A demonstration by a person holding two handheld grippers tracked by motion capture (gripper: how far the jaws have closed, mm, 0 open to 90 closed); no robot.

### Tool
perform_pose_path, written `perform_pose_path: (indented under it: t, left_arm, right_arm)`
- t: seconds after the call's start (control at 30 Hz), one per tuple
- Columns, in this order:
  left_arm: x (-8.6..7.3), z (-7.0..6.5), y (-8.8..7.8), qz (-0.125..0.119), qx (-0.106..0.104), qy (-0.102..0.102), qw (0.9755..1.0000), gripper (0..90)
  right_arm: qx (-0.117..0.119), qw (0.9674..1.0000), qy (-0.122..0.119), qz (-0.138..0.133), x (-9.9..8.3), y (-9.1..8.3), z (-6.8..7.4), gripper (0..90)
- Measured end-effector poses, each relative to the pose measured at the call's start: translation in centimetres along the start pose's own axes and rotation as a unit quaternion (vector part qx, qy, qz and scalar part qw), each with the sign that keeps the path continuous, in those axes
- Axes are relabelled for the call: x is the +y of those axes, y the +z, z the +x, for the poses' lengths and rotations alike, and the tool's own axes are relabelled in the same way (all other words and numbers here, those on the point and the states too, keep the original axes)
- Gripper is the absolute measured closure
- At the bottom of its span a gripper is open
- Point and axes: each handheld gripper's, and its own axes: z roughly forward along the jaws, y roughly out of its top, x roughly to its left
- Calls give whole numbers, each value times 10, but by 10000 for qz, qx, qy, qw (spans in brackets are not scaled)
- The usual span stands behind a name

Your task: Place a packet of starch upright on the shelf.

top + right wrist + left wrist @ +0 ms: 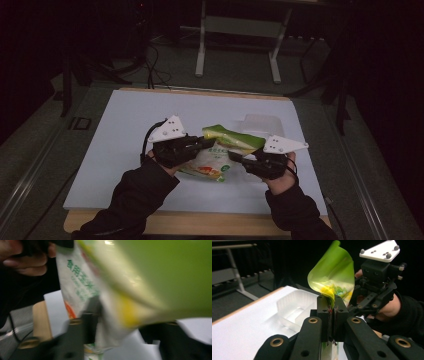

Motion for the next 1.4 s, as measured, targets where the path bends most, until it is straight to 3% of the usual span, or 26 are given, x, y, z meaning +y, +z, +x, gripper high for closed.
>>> perform_pose_path:
  t: [0.07,0.1,0.13,0.3,0.4,0.43,0.47,0.53,0.77,0.9,0.97,1.03,1.1,1.13,1.3,1.4]
  left_arm:
    - [0,0,0,-15,-6,-8,10000,875]
    - [-1,1,2,-7,-14,15,10000,874]
    - [-1,2,2,6,-56,-25,10000,873]
    - [0,8,0,-63,-186,-69,9998,870]
    - [2,11,-1,-124,-305,-15,9995,859]
    - [2,11,-1,-124,-305,-15,9995,845]
    - [2,18,-3,-268,-461,11,9986,796]
    - [1,23,-5,-312,-541,-25,9980,694]
    - [-10,30,-12,-500,-525,-157,9972,374]
    - [-18,32,-16,-466,-609,-214,9968,228]
    - [-23,31,-18,-408,-459,-138,9980,145]
    - [-30,31,-21,-335,-353,-38,9988,134]
    - [-34,32,-21,-303,-361,-84,9989,51]
    - [-41,33,-22,-101,-355,-159,9992,23]
    - [-64,33,-25,91,-223,-174,9996,13]
    - [-81,32,-27,123,-298,19,9995,13]
  right_arm:
    - [0,10000,0,0,0,0,0,709]
    - [120,9999,-52,59,1,-1,0,833]
    - [164,9998,-36,101,2,-1,0,852]
    - [376,9989,237,116,8,-5,-2,860]
    - [339,9993,138,48,14,-9,-3,862]
    - [322,9994,95,42,16,-10,-3,863]
    - [286,9996,50,17,18,-13,-3,863]
    - [249,9997,7,2,21,-16,-5,865]
    - [-19,9997,147,-204,29,-34,-20,865]
    - [-247,9990,123,-342,36,-47,-29,865]
    - [-360,9984,135,-403,39,-54,-36,865]
    - [-476,9978,132,-442,42,-62,-45,865]
    - [-538,9973,141,-478,42,-65,-49,865]
    - [-670,9964,149,-503,43,-72,-60,865]
    - [-952,9944,151,-426,42,-79,-80,864]
    - [-1109,9932,102,-338,40,-79,-90,864]
